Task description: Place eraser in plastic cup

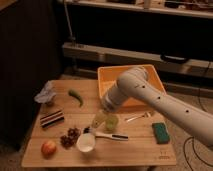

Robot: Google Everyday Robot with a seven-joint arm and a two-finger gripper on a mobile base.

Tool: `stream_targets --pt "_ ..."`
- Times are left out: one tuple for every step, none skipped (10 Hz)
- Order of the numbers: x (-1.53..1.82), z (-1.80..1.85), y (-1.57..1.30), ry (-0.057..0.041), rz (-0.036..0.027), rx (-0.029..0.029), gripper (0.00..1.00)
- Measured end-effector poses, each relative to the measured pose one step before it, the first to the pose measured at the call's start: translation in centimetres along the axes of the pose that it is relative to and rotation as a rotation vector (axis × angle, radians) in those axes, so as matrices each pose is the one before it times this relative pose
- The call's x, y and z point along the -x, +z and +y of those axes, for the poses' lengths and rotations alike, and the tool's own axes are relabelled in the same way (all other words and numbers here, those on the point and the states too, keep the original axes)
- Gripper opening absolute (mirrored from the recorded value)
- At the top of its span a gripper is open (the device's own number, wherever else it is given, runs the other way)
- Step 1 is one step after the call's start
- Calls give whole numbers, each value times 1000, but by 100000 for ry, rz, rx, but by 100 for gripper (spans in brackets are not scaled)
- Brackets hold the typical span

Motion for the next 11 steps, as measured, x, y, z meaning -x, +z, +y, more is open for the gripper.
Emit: stream_targets --pt "-16 -14 18 -43 -8 -39 80" --pt "-65 -17 37 -134 3 -71 80" --pt "56 159 2 -731 573 263 80" --pt "-290 392 -185 -2595 2236 541 80" --pt "-458 745 -247 -5038 2955 714 80" --pt "-1607 1297 -152 -13966 4947 1265 80" --pt "-1044 854 230 -8127 2514 546 80" --pt "-910 914 331 -6223 1840 693 80" --pt "-1119 887 309 -6877 642 933 80" --pt "-1267 856 651 -6209 -1785 556 80" --pt "-758 494 719 -3252 -2277 -661 80"
